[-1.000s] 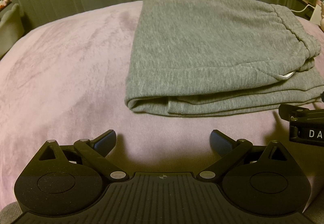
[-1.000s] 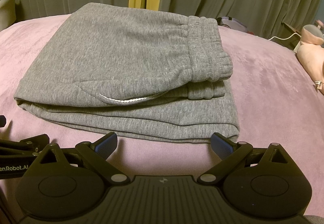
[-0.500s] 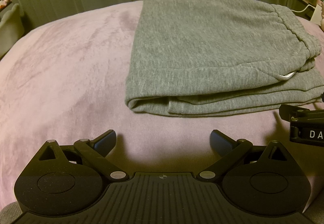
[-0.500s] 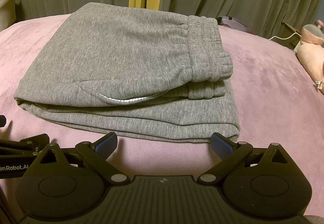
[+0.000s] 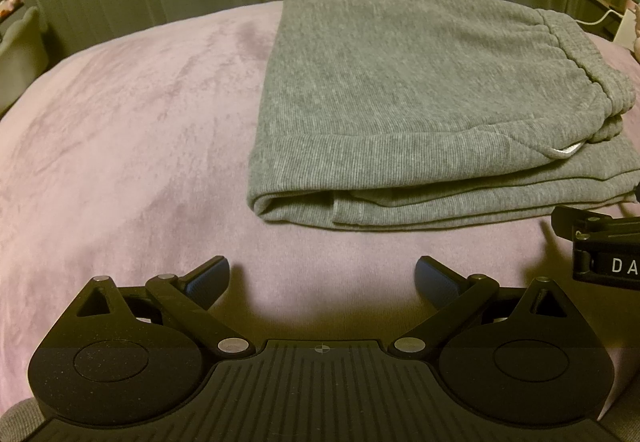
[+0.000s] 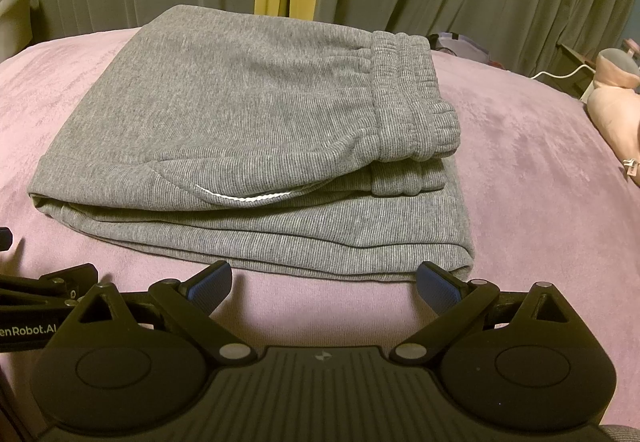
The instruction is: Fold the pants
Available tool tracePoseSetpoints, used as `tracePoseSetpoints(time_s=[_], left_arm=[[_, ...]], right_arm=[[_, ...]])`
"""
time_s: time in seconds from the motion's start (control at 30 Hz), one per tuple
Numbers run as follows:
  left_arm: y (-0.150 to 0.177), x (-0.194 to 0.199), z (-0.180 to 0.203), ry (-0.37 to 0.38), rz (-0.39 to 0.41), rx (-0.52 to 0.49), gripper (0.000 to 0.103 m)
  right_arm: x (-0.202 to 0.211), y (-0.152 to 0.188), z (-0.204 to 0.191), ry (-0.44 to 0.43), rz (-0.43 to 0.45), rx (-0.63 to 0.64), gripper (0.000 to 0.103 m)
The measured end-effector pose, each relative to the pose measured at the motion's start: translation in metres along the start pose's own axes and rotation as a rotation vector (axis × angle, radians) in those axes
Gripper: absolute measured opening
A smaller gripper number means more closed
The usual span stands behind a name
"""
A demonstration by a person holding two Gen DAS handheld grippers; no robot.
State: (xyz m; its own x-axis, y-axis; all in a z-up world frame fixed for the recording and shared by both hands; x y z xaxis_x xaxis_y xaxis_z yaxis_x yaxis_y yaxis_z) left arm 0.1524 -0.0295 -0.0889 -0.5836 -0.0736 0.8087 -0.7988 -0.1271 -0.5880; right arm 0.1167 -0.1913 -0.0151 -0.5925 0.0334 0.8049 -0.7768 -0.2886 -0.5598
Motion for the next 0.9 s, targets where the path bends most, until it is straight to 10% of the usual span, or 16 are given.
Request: tracePoseSetpoints(time_s=[0.9], left_arm=[[-0.0036, 0.0004, 0.0008, -0.002, 0.006, -0.008, 0.102]], right_arm=[[-0.0002, 0.0007, -0.0001, -0.001, 0.000, 0.002, 0.099]])
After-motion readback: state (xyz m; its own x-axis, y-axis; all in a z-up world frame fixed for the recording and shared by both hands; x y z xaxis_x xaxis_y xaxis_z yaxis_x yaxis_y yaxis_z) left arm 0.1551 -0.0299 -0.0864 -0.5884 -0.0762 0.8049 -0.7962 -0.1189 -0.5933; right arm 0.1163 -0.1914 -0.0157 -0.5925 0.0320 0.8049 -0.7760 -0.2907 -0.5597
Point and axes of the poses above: each gripper's, at about its wrist camera, not at the fingertips, and x roughly against the way its jaws point, z to its right, y to its underside, the point moved 7 cm from there along -x, roughly the way its jaws point, and after that the axes turned 10 degrees about x, right-handed, at the moved point
